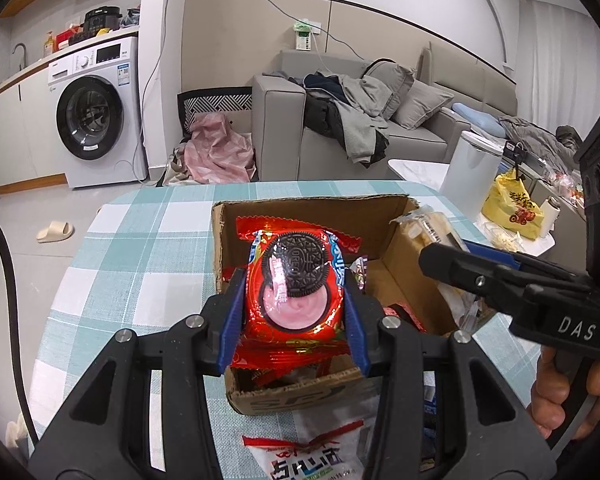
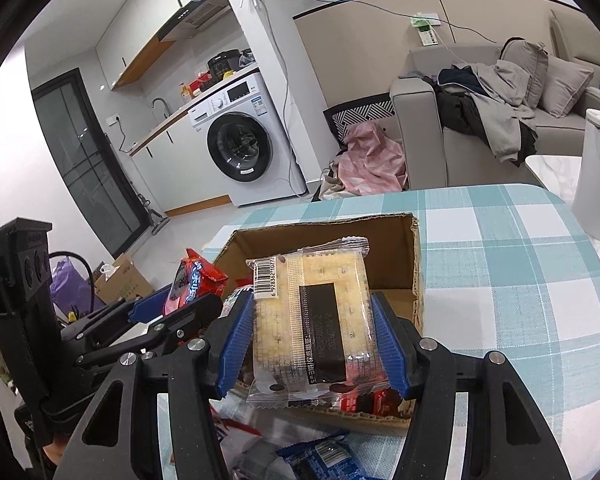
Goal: Organize snacks
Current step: 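Lift both held packs and carry them over the cardboard box, then open both tools to drop the packs into the box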
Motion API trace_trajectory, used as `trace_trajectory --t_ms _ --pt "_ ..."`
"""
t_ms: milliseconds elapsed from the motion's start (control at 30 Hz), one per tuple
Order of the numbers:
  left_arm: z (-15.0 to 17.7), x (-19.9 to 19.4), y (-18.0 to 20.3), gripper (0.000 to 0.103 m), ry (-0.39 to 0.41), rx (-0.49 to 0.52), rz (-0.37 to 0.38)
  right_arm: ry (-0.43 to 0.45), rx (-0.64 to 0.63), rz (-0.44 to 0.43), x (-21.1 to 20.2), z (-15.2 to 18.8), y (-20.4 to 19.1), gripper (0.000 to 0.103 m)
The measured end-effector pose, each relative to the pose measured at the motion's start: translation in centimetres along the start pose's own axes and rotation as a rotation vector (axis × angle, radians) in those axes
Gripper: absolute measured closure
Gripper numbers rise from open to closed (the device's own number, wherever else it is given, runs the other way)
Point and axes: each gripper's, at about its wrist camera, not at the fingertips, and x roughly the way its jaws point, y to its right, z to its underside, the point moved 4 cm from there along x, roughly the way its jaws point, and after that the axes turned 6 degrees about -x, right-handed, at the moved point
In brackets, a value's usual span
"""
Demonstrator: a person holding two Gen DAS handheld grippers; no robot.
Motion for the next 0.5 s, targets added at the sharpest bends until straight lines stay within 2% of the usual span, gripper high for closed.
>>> trace_trajectory --t_ms 500 --pt "0.8 1.8 0.8 0.062 -0.012 0.03 0.001 -0.026 -0.001 0.011 1.1 0.4 0.4 0.044"
